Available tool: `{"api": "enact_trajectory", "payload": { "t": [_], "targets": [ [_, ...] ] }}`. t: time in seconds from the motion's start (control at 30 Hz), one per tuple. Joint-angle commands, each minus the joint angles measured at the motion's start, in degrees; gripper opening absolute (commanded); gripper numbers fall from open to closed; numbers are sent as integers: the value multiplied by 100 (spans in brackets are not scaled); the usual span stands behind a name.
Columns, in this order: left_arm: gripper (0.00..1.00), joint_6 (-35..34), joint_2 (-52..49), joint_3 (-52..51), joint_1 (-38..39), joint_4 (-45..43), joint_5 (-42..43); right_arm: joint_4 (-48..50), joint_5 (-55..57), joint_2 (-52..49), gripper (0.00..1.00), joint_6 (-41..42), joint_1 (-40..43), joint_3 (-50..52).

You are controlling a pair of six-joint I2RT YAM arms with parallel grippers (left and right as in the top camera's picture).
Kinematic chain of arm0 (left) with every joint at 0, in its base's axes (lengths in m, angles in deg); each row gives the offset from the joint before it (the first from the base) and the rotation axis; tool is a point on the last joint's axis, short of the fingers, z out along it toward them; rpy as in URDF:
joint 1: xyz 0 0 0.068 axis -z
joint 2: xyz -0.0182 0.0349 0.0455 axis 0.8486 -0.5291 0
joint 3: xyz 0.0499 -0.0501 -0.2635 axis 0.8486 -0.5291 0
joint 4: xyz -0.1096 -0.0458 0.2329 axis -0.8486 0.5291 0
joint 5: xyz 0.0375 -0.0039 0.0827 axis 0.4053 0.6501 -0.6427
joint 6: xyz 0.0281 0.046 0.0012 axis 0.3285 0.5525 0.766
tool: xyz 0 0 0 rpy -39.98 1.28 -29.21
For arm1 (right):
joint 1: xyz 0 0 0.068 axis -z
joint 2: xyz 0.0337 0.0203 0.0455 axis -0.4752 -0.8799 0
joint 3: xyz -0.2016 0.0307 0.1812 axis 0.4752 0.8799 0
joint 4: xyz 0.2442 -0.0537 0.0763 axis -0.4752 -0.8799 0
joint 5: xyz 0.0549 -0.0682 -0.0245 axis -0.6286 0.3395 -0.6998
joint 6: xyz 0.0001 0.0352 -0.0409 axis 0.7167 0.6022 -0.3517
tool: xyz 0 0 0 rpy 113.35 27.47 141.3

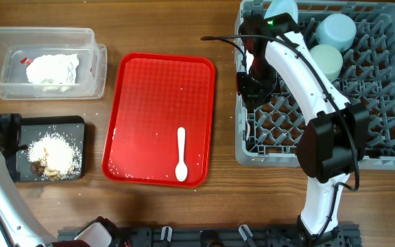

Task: Sort waste into correct bins and load items into the dishwasher rack
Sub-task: 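Move the right gripper to the white plastic spoon and grasp it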

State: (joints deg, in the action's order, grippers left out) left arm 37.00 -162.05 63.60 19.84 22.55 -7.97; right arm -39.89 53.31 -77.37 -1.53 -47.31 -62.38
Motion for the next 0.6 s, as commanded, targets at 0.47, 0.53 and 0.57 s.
{"api": "enact_trajectory", "payload": {
  "t": [0.47,0.53,0.57],
  "targets": [
    [100,-9,-20,-20,-26,0,-76,1615,81,140,53,1620,-2490,61],
    [100,-9,-20,-20,-26,0,-76,1550,184,24,59,1628,-2811,87],
    [100,-9,-20,-20,-26,0,-76,1530,181,15,58,1659,-2911,127]
  ]
}}
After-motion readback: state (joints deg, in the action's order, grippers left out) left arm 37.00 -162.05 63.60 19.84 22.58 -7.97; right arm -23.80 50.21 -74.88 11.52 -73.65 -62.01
